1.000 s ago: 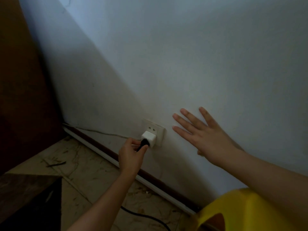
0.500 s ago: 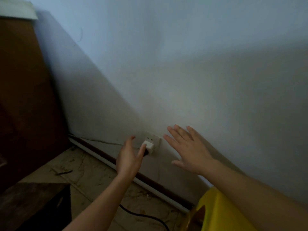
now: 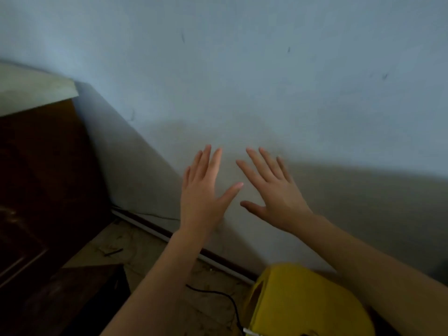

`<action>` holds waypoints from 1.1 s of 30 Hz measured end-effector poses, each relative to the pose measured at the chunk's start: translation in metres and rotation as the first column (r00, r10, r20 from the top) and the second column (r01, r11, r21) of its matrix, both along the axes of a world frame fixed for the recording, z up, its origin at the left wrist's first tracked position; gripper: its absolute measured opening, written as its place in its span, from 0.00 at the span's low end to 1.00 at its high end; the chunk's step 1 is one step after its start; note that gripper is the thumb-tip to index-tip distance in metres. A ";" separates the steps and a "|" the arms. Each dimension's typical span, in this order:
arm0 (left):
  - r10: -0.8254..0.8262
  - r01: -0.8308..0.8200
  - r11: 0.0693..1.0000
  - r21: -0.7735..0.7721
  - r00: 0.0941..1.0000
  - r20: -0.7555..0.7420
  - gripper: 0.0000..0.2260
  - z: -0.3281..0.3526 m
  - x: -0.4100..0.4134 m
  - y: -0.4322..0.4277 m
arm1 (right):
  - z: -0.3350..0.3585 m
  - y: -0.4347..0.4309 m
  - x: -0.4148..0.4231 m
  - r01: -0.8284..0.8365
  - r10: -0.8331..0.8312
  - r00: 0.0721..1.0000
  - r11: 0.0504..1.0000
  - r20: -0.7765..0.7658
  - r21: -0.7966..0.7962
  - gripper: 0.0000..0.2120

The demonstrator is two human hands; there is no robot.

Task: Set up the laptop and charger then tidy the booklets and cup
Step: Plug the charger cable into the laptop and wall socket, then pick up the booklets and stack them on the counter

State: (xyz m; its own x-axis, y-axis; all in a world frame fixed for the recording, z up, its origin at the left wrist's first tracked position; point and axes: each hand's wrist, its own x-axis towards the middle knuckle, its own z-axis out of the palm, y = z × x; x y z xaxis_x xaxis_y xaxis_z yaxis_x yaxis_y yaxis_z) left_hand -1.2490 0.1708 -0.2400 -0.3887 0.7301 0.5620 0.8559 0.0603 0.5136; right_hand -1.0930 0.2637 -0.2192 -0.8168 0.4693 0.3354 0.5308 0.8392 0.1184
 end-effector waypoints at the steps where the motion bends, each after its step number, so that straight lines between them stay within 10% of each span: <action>1: 0.007 -0.008 0.999 -0.040 1.000 -0.030 0.37 0.017 0.000 -0.005 | 0.021 -0.001 0.006 0.023 -0.023 1.000 1.000 0.003 -0.007 0.41; 21: -0.333 0.228 0.921 -0.315 0.882 -0.335 0.40 0.394 0.131 -0.085 | 0.381 -0.099 0.198 0.231 -0.248 0.964 0.959 -0.095 -0.163 0.50; 33: -0.436 0.348 0.895 -0.279 0.815 -0.381 0.41 0.446 0.206 -0.138 | 0.432 -0.190 0.294 0.414 -0.426 0.895 0.904 -0.135 -0.106 0.48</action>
